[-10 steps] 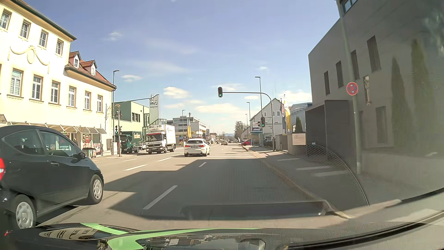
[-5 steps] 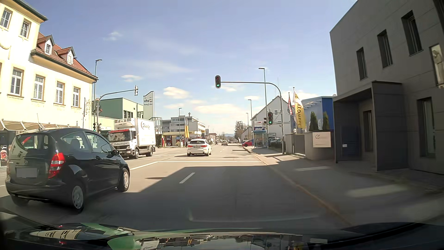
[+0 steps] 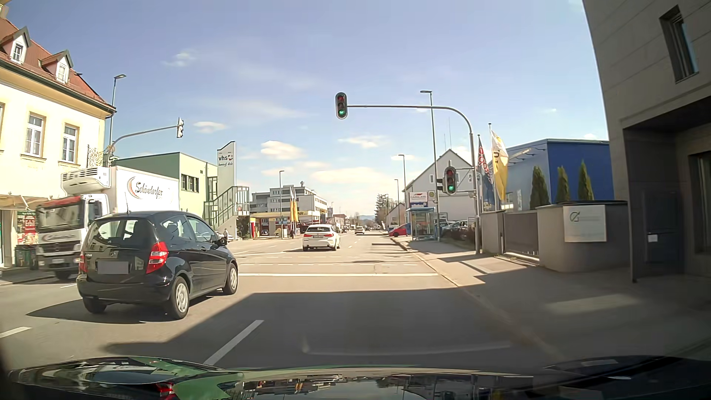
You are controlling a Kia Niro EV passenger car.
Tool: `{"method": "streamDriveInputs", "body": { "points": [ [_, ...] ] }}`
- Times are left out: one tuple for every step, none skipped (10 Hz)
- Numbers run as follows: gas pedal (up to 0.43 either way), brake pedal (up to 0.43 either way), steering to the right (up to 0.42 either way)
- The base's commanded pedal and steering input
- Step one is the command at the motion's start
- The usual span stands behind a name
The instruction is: Follow the waypoints while adhering to traffic rules and regulations
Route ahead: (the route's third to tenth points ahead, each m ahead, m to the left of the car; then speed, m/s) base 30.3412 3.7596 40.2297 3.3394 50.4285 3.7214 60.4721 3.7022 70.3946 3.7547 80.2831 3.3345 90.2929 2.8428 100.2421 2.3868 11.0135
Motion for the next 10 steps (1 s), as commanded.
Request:
{"method": "streamDriveInputs", "body": {
  "points": [
    [0.13, 0.0, 0.0],
    [0.13, 0.0, 0.0],
    [0.13, 0.0, 0.0],
    [0.13, 0.0, 0.001],
    [0.13, 0.0, 0.002],
    [0.13, 0.0, 0.002],
    [0.13, 0.0, 0.002],
    [0.13, 0.0, 0.001],
    [0.13, 0.0, 0.002],
    [0.13, 0.0, 0.001]
  ]
}}
